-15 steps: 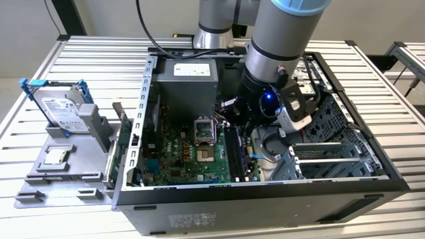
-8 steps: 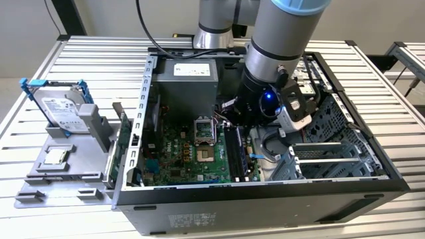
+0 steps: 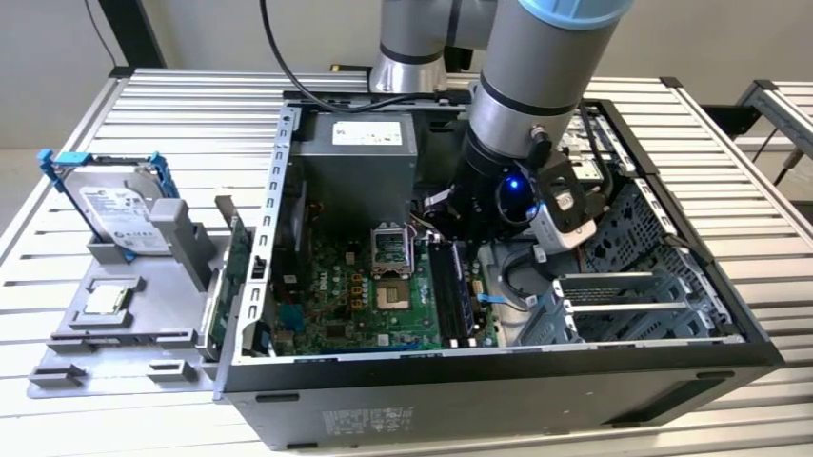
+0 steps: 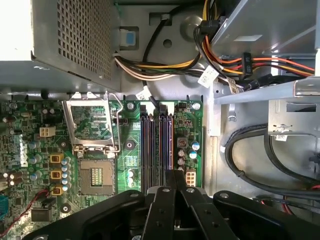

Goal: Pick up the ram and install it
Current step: 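Press down the ram until it locks into place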

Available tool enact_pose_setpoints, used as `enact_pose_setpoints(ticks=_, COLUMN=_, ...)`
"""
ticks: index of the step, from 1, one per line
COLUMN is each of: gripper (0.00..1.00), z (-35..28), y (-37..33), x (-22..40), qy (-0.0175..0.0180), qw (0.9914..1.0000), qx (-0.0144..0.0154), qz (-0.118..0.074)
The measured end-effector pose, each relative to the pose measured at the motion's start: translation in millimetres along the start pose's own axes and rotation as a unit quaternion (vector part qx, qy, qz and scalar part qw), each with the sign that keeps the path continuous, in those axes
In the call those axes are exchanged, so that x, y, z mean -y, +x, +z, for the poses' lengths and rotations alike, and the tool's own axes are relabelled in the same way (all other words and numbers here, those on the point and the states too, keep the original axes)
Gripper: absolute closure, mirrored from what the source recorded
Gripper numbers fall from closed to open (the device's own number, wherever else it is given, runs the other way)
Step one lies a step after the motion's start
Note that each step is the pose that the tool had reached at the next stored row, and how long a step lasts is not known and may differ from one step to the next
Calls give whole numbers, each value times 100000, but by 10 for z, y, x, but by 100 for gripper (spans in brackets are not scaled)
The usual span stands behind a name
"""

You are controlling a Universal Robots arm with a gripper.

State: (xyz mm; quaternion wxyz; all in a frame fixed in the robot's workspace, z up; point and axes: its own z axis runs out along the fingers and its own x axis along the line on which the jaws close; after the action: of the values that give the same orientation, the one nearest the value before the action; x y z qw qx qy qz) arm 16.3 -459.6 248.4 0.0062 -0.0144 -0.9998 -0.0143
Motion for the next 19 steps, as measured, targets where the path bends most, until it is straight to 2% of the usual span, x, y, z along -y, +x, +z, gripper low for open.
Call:
enact_pose_setpoints(ticks=9, gripper=100, z=0, y=0, x=0, qy=19, qw=99999, qx=-9, qz=-475)
enact_pose_setpoints(ticks=15, gripper=100, z=-2, y=0, x=0, qy=66, qw=99947, qx=-90, qz=-3261)
enact_pose_setpoints(ticks=19, gripper=100, z=-2, y=1, x=0, qy=105, qw=99834, qx=-159, qz=-5755)
